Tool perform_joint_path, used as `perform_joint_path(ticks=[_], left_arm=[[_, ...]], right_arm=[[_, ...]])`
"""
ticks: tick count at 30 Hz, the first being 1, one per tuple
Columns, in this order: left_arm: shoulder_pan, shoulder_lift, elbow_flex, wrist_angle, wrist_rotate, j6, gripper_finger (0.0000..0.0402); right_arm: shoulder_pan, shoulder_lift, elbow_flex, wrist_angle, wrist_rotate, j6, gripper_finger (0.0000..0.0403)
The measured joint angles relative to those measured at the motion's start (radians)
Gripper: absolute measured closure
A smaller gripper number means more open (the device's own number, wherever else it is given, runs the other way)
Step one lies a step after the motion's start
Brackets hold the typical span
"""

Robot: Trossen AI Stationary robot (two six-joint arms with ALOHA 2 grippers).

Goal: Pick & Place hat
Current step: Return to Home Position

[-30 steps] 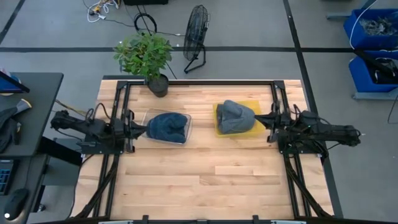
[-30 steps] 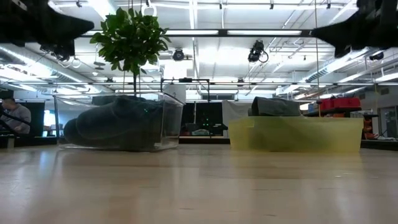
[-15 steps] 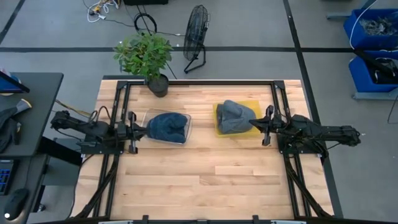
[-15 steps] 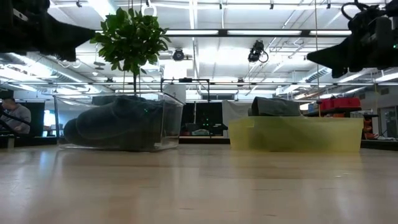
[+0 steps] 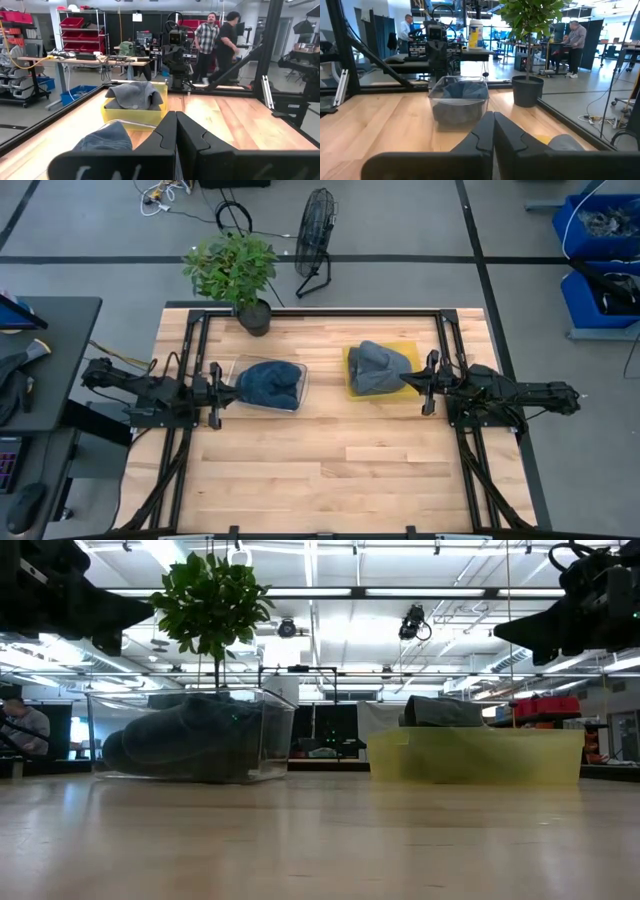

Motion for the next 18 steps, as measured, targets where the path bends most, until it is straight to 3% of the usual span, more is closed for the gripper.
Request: perform_joint_path(ticks=[18], left_arm=[[0.0, 0.0, -0.001, 0.007, -0.002, 0.0, 0.0399]], right_arm=[[0.0, 0.0, 0.0, 0.0, 0.0, -0.001, 0.0385]])
